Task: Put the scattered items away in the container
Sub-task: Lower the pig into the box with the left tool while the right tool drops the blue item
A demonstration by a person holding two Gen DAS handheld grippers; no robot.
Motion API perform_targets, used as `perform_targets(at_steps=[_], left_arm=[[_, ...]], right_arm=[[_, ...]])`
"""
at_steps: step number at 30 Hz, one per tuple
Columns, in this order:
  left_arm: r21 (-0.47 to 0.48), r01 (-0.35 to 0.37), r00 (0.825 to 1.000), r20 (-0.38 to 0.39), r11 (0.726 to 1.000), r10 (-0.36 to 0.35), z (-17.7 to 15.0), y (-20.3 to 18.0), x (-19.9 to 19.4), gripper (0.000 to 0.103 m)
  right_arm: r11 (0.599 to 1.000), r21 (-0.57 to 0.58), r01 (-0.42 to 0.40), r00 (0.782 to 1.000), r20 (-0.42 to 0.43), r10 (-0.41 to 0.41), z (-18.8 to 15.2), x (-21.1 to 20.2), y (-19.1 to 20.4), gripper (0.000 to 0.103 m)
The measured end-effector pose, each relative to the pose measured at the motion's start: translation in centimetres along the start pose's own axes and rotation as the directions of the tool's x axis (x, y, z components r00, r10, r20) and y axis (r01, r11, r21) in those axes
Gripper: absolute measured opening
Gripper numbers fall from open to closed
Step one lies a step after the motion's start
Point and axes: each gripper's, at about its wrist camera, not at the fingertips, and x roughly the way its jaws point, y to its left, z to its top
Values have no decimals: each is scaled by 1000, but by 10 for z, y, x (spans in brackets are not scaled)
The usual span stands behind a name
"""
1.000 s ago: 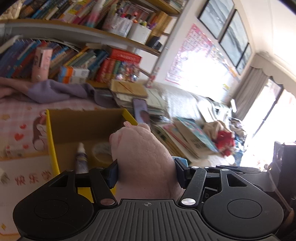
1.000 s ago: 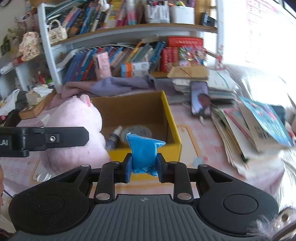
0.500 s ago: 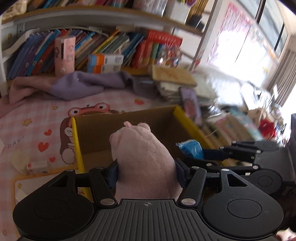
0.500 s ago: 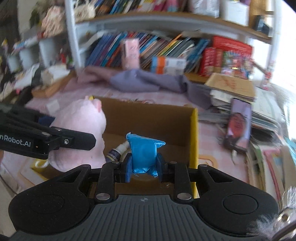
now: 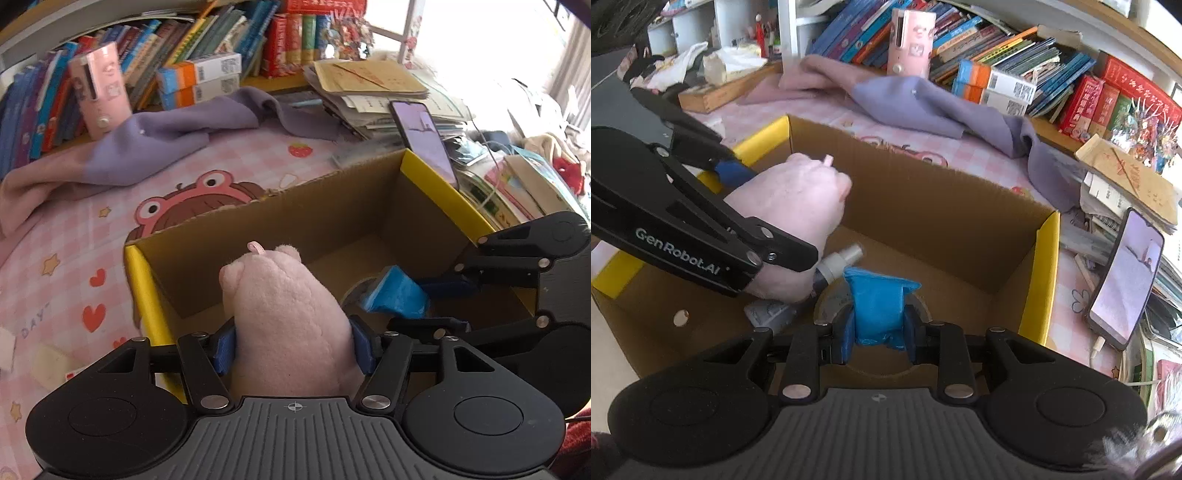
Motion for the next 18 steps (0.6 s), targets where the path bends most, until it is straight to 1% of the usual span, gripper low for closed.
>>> perform_targets(at_steps=[2,3,6,7,8,10,12,14,18], left_arm=[[10,-9,1000,-2,1000,10,3,-1,3,63],[15,-15,1000,-4,1000,15,5,-2,4,66],[3,-38,999,6,999,38,5,-2,4,69],[4,-57,998,13,998,57,6,-3,3,70],[8,-81,996,22,997,81,6,-4,2,71],[27,-129,991,43,991,128,5,-8,-4,73],[39,-135,989,67,990,132,3,-10,-13,73],[50,-132,988,93,990,127,2,-13,-23,73],[44,-138,981,142,990,130,-5,-17,-45,73]], right_arm=[[1000,1,-2,1000,-8,2,-1,2,-1,25],[1000,4,-6,1000,-9,6,0,2,-2,25],[1000,11,-11,1000,-5,11,0,2,-2,26],[1000,14,-14,1000,3,13,0,1,-2,32],[1000,17,-15,1000,12,15,0,-1,-2,41],[1000,23,-18,999,35,17,-1,-5,-3,45],[999,34,-24,998,51,22,-2,-10,-3,47],[999,45,-30,997,71,27,-4,-16,-3,51],[998,49,-34,995,95,30,-7,-27,1,51]])
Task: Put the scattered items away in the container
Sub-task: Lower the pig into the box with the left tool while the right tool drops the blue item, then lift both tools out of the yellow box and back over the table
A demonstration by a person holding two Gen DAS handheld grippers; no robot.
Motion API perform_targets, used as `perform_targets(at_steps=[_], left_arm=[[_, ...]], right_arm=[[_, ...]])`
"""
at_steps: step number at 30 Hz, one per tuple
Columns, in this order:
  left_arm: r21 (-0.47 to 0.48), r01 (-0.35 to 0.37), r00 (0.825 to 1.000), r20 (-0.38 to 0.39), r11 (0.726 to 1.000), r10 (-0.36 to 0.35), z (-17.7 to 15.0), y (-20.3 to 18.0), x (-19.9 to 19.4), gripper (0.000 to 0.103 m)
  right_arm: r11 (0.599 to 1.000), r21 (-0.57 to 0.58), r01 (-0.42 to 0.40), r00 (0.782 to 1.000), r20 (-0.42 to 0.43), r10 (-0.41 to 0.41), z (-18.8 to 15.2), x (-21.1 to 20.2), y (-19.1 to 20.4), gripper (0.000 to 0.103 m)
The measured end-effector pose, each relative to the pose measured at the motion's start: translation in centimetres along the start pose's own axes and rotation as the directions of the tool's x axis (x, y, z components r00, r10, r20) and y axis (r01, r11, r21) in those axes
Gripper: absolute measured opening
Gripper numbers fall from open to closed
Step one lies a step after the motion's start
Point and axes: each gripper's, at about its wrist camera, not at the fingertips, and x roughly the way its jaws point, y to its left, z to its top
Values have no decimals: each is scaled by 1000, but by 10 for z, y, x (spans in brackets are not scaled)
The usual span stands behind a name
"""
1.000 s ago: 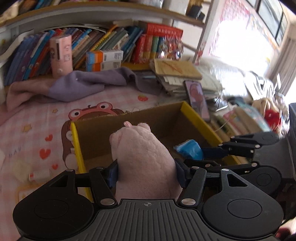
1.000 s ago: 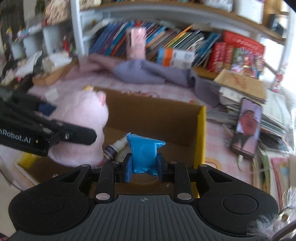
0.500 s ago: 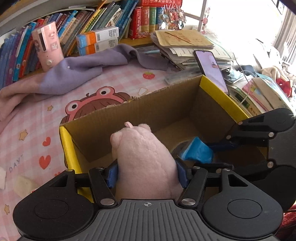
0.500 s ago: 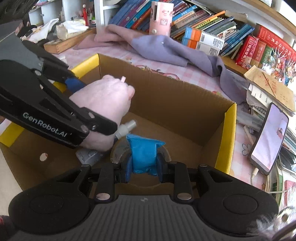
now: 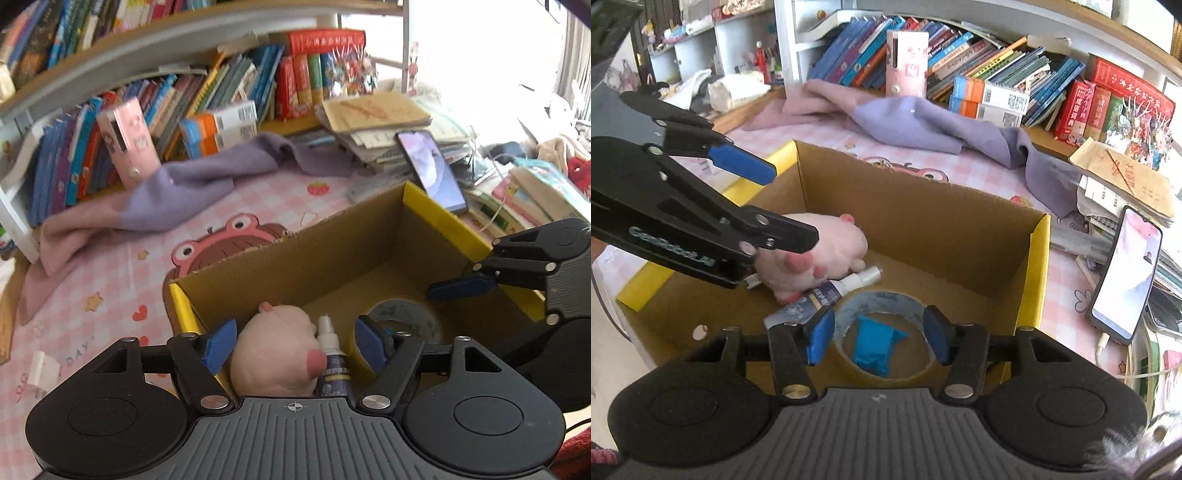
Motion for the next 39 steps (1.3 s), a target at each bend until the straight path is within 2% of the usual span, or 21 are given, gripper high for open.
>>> perform_targets(at_steps=[5,12,15,21,27,34,39], left_arm=[[-49,-7,999,47,999,9,-9,-4,-24,73],[-166,-60,989,121,984,81,-27,1,-59,73],[-205,-70,983,151,976,102,-37,2,-75,77],[-259,-66,975,190,964,118,-62,3,-100,79],[-257,-49,969,221,965,108,-89,2,-120,84],[-268,-67,962,240,961,134,-132,8,-145,89],[-292,-62,968,216,954,129,-166,20,-161,90]], right_arm=[[1000,-10,3,999,40,-2,1,-14,7,51],[999,19,25,991,130,-27,0,-41,15,52],[998,50,50,984,170,-58,-4,-57,18,54],[986,87,142,959,235,-159,-18,-87,29,57],[967,149,205,938,254,-237,-38,-111,52,60],[931,228,284,901,267,-341,-60,-129,97,71],[911,257,323,884,261,-387,-76,-138,138,77]])
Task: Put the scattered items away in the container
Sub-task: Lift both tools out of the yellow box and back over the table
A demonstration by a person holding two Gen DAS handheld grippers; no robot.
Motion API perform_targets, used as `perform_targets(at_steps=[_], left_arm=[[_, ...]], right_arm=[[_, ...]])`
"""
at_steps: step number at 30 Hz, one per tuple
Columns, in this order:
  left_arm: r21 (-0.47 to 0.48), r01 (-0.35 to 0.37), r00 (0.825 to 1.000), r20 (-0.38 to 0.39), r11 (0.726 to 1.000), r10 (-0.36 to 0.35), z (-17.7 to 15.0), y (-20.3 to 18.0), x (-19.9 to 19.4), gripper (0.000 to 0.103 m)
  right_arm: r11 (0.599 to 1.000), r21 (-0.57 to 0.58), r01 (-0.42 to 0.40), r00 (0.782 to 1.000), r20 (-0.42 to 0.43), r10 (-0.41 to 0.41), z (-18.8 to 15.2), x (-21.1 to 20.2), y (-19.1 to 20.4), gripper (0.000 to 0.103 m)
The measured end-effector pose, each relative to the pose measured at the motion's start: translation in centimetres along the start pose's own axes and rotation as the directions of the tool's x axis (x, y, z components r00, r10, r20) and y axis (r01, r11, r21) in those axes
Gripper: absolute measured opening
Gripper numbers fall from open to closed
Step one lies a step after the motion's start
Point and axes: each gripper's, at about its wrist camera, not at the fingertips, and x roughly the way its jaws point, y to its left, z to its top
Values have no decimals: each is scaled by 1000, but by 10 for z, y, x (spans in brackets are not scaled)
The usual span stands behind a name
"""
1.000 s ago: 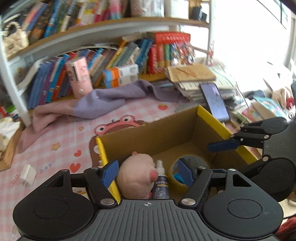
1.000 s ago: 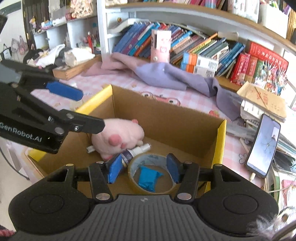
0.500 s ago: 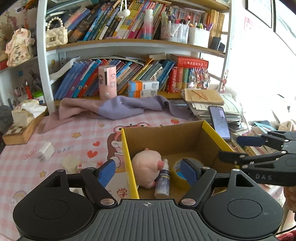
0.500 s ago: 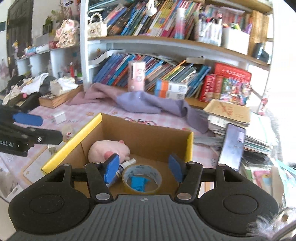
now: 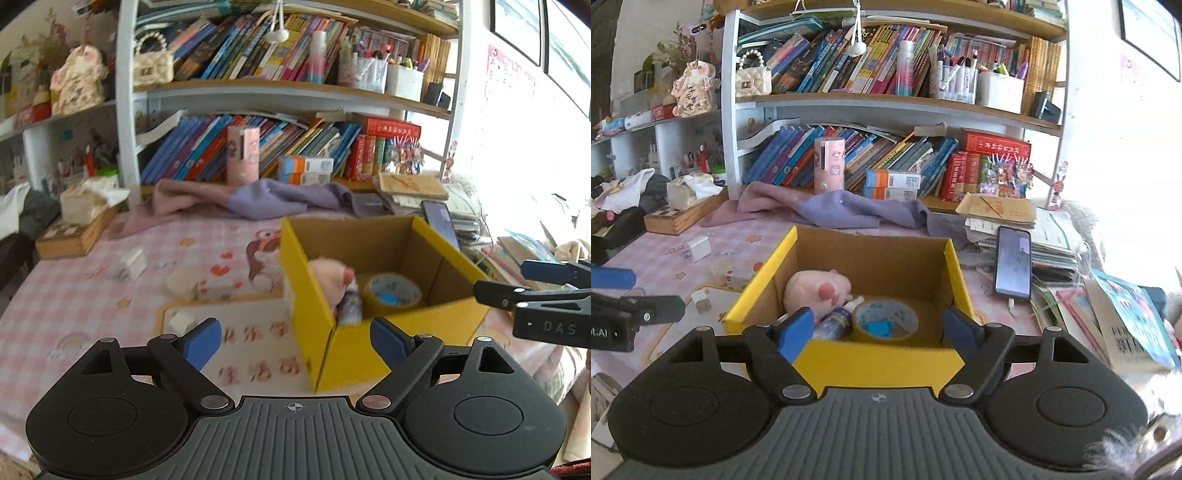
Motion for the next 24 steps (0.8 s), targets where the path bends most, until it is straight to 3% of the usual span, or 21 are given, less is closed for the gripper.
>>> perform_targets(at_steps=[13,24], left_arm=[[-4,27,997,-70,1000,-27,-44,47,-38,94],[-22,-3,994,-106,1000,1,-64,87,-60,94]], right_arm=[[995,83,47,991,-133,-36,-43,-36,70,79],[998,16,-54,983,-175,56,-46,-41,133,79]])
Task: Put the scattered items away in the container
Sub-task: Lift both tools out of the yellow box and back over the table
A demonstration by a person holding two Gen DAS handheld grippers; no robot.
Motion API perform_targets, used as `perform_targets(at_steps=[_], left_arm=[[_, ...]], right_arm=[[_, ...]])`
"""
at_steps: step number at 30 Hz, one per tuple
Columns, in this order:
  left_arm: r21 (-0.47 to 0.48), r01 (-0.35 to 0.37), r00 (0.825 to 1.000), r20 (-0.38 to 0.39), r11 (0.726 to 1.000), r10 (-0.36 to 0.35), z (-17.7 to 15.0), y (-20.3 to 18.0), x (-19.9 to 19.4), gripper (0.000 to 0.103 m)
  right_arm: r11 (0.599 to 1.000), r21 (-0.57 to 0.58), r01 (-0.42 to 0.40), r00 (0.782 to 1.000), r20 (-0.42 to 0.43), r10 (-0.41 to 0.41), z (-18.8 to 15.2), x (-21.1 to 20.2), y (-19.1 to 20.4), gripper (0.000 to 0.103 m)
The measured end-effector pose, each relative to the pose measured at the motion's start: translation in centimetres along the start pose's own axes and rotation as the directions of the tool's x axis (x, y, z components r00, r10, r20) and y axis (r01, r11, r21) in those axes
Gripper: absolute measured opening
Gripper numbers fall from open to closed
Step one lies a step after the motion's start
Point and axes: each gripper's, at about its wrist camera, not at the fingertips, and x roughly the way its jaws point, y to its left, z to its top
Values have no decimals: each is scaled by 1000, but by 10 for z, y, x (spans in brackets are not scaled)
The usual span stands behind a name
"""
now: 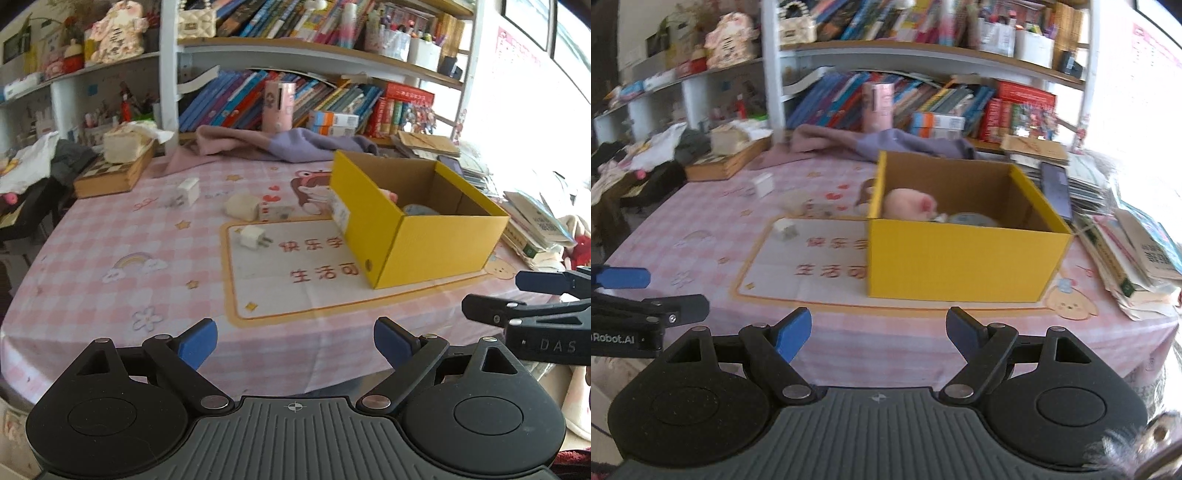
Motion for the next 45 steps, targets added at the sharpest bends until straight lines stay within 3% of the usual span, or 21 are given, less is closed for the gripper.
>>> perform_targets(at_steps=[14,23,32,45], left_arm=[[-89,-87,996,2,992,87,-12,52,-20,96],[-84,-113,994,4,990,114,-11,63,-16,96],[-77,-129,992,-10,989,128,4,79,6,96],[-96,-112,992,-62,989,106,55,113,81,96]], right_arm=[[983,-131,-126,992,-21,125,13,11,68,78],[971,-165,-172,985,-22,170,23,29,82,75],[960,-170,-223,974,-60,216,35,65,93,74],[955,-162,-250,964,-135,230,79,151,96,71]])
